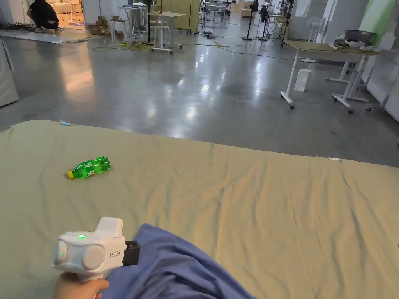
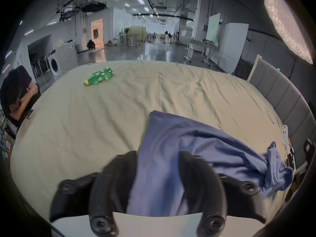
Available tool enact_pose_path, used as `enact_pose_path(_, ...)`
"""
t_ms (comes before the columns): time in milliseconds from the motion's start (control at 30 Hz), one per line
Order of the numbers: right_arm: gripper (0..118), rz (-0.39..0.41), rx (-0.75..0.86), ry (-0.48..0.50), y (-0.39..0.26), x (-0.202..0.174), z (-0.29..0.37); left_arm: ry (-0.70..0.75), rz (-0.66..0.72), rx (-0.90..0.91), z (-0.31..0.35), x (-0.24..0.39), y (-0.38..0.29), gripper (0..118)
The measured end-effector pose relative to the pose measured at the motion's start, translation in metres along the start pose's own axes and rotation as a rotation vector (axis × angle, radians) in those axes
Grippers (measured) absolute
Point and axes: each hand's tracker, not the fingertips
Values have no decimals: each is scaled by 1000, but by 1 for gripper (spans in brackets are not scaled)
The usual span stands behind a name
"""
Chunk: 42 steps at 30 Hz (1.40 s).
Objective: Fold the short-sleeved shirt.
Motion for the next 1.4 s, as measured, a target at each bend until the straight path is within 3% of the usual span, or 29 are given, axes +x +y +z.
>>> enact_pose_path(67,0,1,-26,-7,-6,3,-6,-6,-9,-32,-26,1,19,73)
enact_pose_path(200,0,-38,-118,-14,-20,11,-14,6,9,-69,-72,0,49,74)
enact_pose_path(333,0,-14,-129,-38,-28,18,-17,20,22,-99,-108,3,64,75)
enact_pose_path(533,0,-17,-175,-70,-41,33,-20,104,-163,-241,-141,31,48,74)
enact_pose_path(567,0,-20,-184,-77,-43,36,-21,107,-192,-255,-141,37,42,72)
enact_pose_path(633,0,-28,-201,-93,-45,41,-21,121,-211,-185,-129,47,38,59)
enact_pose_path(700,0,-42,-209,-106,-48,48,-22,91,-212,-205,-127,58,38,55)
enact_pose_path(767,0,-56,-219,-116,-49,53,-23,88,-280,-208,-124,63,39,33)
enact_pose_path(800,0,-63,-223,-124,-47,56,-23,77,-318,-217,-122,69,37,13)
enact_pose_path(833,0,-73,-225,-129,-46,59,-22,80,-350,-228,-121,71,37,7)
enact_pose_path(933,0,-101,-224,-146,-43,69,-18,75,-351,-229,-112,68,38,5)
enact_pose_path(1067,0,-104,-240,-152,-42,85,-18,50,-249,-159,-87,58,41,4)
enact_pose_path(1233,0,-107,-259,-150,-34,99,-21,46,-254,-62,-45,48,37,4)
enact_pose_path(1400,0,-105,-286,-102,-29,109,-35,19,-182,36,0,39,25,4)
